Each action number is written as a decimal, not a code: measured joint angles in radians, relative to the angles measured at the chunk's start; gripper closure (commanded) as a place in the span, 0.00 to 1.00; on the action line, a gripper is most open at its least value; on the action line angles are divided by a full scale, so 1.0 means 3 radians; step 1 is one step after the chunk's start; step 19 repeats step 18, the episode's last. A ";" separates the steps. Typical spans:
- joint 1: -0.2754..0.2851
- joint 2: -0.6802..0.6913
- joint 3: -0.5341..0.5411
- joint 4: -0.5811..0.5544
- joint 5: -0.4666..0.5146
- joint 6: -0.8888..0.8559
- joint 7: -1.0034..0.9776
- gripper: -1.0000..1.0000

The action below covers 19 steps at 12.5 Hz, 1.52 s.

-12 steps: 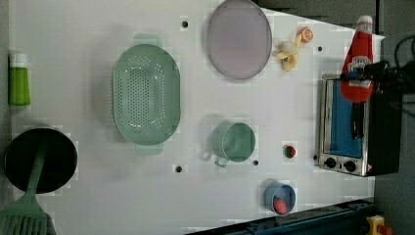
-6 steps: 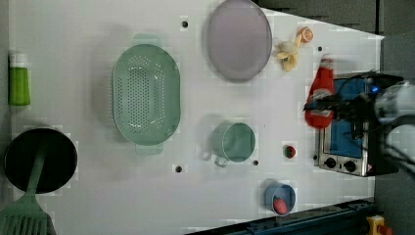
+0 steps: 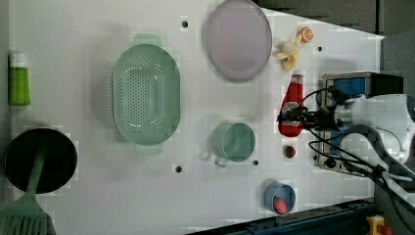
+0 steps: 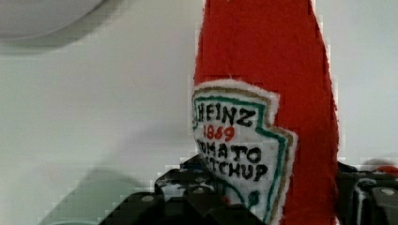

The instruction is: Pick ketchup from plate and place it on table.

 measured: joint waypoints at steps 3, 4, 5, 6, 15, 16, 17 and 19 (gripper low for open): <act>-0.0013 0.0182 -0.0013 -0.0039 0.0008 0.0073 0.0011 0.24; -0.0009 0.0229 -0.0013 -0.0046 0.0010 0.0155 0.0016 0.13; 0.0000 0.0267 -0.0024 -0.0039 0.0011 0.0207 0.0020 0.02; 0.0010 0.0278 -0.0039 -0.0039 0.0014 0.0213 0.0025 0.00; 0.0035 -0.0446 0.0011 0.0618 -0.0009 -0.0527 0.0382 0.00; 0.0042 -0.0543 0.0022 0.0827 -0.0009 -0.0758 0.0533 0.00; 0.0053 -0.0620 0.0022 0.1042 0.0004 -0.0939 0.0698 0.00; 0.0054 -0.0671 0.0027 0.1250 0.0017 -0.1134 0.0860 0.00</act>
